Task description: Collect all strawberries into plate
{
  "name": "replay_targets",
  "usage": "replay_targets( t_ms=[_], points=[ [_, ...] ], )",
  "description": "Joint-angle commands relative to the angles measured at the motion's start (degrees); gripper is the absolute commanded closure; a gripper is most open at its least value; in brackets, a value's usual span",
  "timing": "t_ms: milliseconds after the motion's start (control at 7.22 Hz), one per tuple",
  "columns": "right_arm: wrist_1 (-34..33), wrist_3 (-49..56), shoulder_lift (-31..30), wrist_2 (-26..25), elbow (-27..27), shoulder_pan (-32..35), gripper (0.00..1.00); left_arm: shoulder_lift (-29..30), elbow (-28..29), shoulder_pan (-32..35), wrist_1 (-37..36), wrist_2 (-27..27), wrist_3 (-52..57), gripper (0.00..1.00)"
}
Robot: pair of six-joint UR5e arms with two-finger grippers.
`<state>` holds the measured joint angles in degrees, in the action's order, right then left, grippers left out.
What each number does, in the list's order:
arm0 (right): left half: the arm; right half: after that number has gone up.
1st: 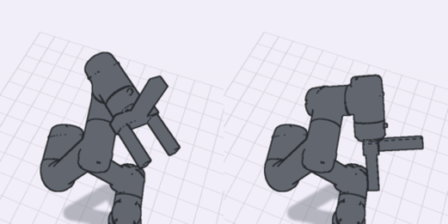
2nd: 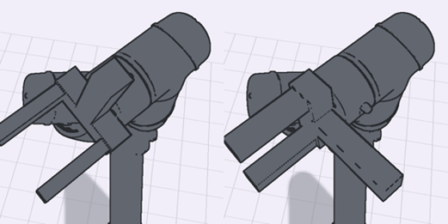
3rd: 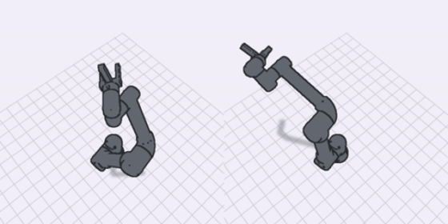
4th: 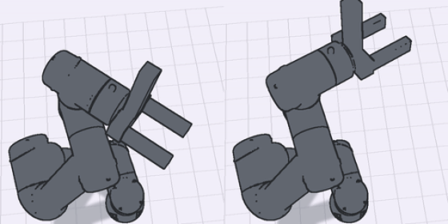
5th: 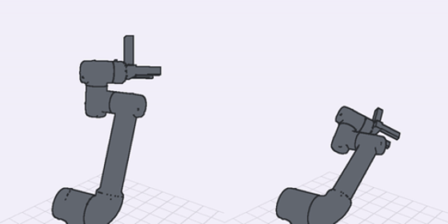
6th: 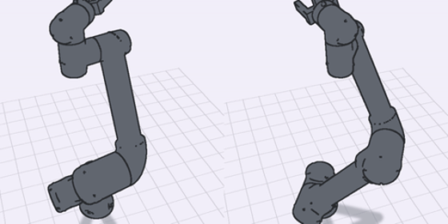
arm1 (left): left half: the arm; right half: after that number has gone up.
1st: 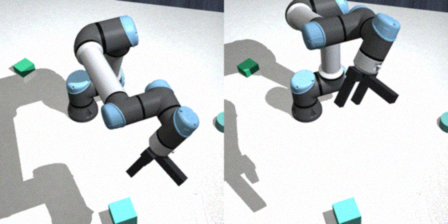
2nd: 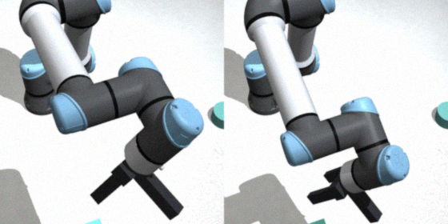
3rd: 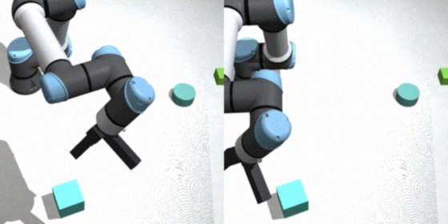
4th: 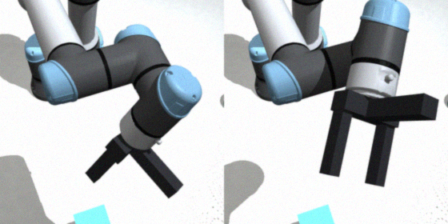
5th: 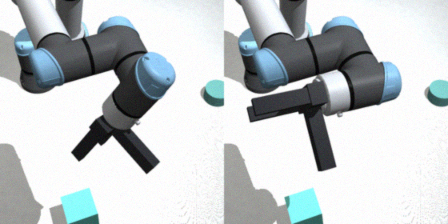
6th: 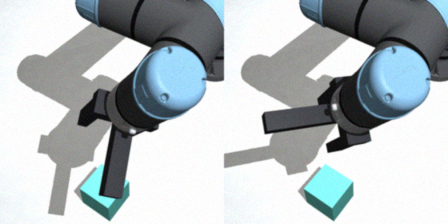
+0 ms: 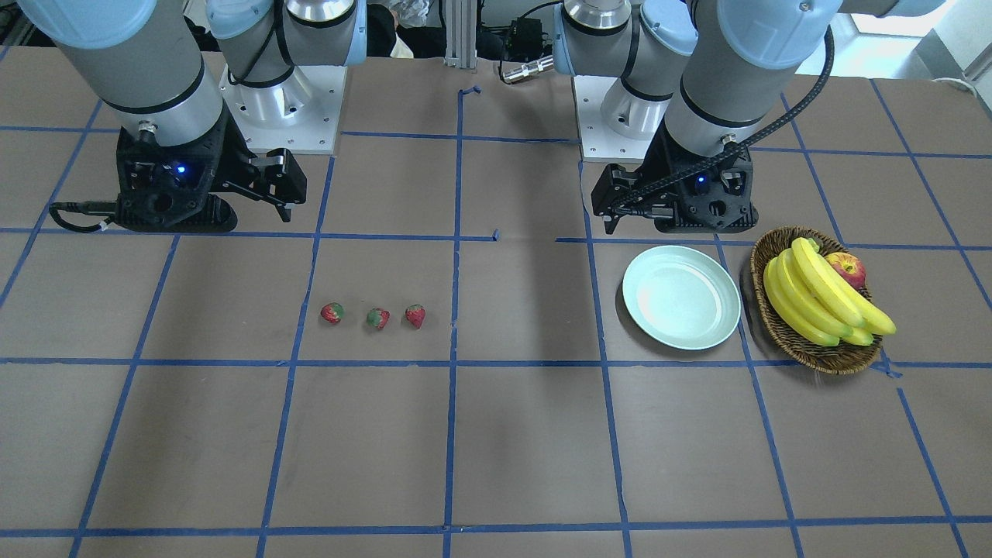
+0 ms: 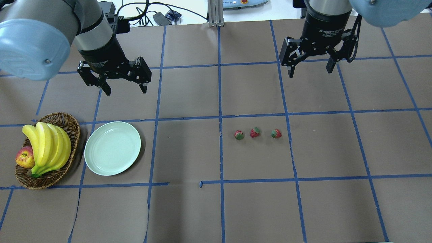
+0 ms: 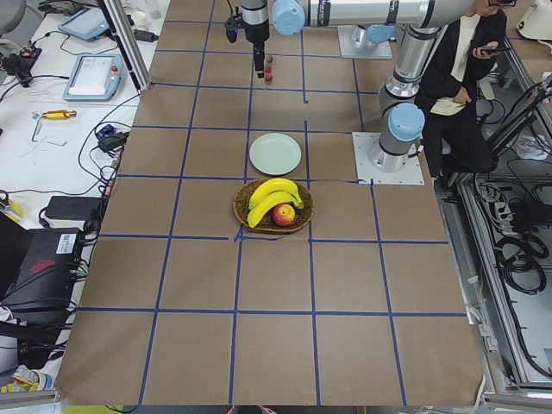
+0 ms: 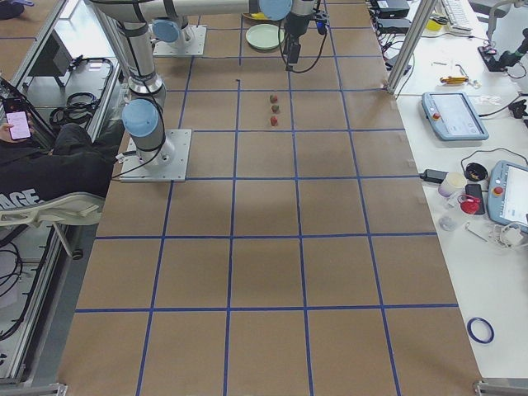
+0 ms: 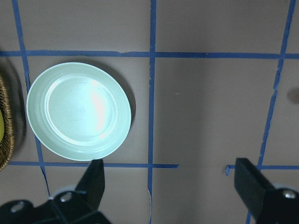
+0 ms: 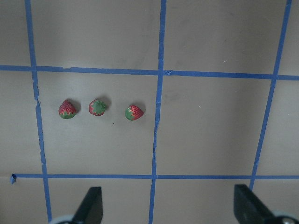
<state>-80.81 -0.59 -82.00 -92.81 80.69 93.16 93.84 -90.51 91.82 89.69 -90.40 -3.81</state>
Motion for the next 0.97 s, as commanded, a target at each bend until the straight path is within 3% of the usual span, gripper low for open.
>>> replay_targets(
  t_ms=[0,831],
  points=[
    [-0.05,-0.11,0.09,-0.52,0.17,0.0,0.0,-0.06,-0.02,-0.5,-0.56,0.66,0.03,0.0],
    [-0.4,0.5,0.44,0.18,0.43,0.18,0.0,0.21,-2.31,-0.15,-1.62,0.75,0.03,0.0]
  ],
)
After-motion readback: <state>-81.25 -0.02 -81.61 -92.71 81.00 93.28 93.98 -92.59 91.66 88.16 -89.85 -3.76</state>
